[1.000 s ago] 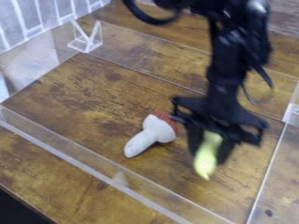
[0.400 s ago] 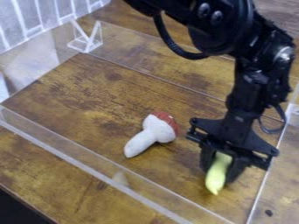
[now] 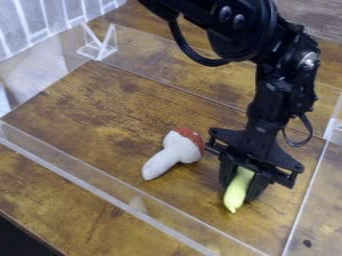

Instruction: Move the green spoon to the right

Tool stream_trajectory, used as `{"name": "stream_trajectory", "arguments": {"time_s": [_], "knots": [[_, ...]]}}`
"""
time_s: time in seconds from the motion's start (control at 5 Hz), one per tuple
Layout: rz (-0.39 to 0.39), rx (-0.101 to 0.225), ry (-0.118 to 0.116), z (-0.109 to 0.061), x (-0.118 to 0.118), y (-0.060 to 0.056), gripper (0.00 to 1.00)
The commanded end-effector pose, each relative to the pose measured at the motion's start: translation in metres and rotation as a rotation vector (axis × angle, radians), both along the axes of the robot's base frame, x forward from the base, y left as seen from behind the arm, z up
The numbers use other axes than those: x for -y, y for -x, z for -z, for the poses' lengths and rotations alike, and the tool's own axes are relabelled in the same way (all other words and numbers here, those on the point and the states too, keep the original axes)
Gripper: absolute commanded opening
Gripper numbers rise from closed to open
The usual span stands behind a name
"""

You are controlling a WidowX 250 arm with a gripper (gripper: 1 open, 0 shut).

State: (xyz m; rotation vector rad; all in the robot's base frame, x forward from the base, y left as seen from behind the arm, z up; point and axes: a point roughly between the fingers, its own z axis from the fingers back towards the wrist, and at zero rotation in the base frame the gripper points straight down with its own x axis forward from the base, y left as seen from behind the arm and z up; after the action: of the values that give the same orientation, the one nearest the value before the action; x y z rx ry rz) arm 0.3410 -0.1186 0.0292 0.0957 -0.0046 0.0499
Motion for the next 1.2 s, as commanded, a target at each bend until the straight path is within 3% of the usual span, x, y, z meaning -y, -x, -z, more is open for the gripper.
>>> {"name": "stream_trajectory", "arguments": {"time_s": [0.0, 0.4, 0.8, 1.0], "knots": [[0.016, 0.059, 0.016, -0.018, 0.017, -0.001, 0.00], [-0.015, 0.047, -0.009, -0.016, 0.023, 0.006, 0.00], [-0.041, 0.039, -0.033, -0.013, 0.024, 0.005, 0.00], [-0.059, 0.036, -0.043, -0.016, 0.012, 0.005, 0.00]]}}
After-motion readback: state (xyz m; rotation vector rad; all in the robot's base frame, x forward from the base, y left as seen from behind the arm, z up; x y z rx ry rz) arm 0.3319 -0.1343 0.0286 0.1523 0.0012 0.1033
